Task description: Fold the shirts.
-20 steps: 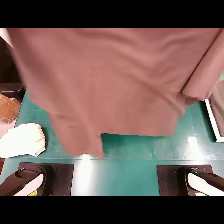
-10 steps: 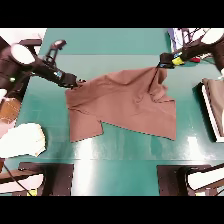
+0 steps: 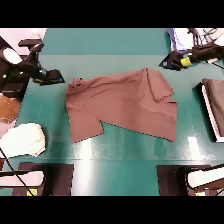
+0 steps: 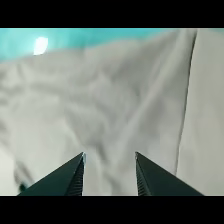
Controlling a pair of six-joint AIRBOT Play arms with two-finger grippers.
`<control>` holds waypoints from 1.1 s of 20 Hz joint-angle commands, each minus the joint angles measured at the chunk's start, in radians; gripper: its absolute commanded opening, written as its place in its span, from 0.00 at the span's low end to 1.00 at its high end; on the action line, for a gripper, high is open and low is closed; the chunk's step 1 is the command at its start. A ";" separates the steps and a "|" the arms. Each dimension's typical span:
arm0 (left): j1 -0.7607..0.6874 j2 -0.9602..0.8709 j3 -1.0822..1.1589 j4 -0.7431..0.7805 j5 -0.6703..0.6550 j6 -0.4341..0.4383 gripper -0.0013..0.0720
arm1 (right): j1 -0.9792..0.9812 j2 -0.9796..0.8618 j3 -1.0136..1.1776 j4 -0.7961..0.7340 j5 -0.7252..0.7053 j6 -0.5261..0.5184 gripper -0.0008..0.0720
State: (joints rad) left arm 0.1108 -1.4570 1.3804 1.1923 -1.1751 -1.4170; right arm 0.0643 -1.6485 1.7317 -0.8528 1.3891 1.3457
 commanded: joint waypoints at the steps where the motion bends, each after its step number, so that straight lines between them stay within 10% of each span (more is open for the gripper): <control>1: 0.066 -0.003 -0.093 -0.034 -0.099 0.039 0.82 | -0.057 0.138 -0.212 0.069 0.065 -0.054 0.52; 11: 0.026 -0.008 -0.398 -0.237 0.142 0.169 0.81 | -0.046 0.399 -0.594 0.127 -0.026 -0.083 0.52; 15: -0.032 -0.009 -0.397 -0.234 0.148 0.160 0.66 | -0.068 0.441 -0.594 0.122 -0.012 -0.083 0.52; 17: -0.021 -0.008 -0.389 -0.238 0.108 0.151 0.08 | -0.106 0.468 -0.594 0.077 0.025 -0.077 0.52; 22: -0.008 0.082 -0.347 -0.224 0.073 0.161 0.06 | -0.293 0.622 -0.798 -0.187 0.066 0.027 0.52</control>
State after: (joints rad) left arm 0.1005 -1.4273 1.0187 0.9676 -1.0943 -1.2621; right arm -0.1341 -1.1034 1.0435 -0.8963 1.4254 1.3235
